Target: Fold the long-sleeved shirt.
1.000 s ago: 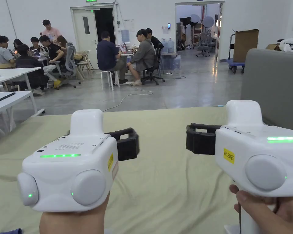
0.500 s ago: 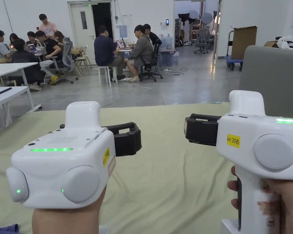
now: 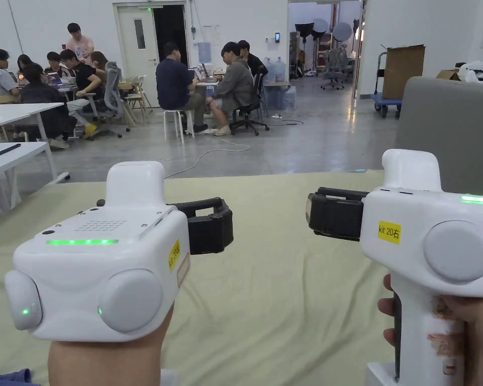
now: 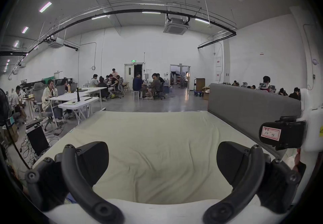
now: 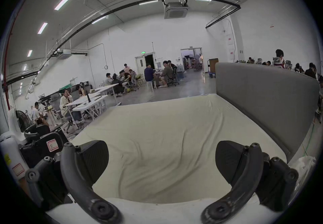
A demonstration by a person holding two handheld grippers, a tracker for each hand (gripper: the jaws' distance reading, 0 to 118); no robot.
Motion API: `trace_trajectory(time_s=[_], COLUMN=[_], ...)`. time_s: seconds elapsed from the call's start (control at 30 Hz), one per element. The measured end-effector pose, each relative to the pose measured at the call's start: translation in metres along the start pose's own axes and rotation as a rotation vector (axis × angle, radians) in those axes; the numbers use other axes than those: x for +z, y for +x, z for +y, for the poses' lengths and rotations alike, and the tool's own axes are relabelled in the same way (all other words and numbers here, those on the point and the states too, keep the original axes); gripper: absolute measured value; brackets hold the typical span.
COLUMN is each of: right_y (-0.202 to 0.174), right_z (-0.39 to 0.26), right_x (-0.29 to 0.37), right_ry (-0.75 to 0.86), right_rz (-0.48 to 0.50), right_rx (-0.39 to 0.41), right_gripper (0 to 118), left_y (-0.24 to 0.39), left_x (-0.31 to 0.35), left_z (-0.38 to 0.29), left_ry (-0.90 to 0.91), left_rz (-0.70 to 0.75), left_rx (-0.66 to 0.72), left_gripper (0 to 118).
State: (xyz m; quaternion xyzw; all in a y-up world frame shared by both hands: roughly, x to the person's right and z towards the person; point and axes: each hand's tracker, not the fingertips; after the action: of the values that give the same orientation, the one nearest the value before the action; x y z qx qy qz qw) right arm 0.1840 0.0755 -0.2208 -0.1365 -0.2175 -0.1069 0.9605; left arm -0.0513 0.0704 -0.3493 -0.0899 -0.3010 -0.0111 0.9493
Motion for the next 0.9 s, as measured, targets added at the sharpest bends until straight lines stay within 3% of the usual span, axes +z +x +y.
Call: trace_trajectory(time_s=[0.9], right_y=[-0.0084], right_z=[0.0012], right_x=[-0.0003], right_ry=[-0.011], right_rz=[0.008], right_rx=[0.019], right_gripper=[118], left_y=[-0.0075], left_x=[0.002], left_z=[0.0052], left_ry=[0.001], left_rz=[-0.01], left_rx=[0.013], left_gripper=[118])
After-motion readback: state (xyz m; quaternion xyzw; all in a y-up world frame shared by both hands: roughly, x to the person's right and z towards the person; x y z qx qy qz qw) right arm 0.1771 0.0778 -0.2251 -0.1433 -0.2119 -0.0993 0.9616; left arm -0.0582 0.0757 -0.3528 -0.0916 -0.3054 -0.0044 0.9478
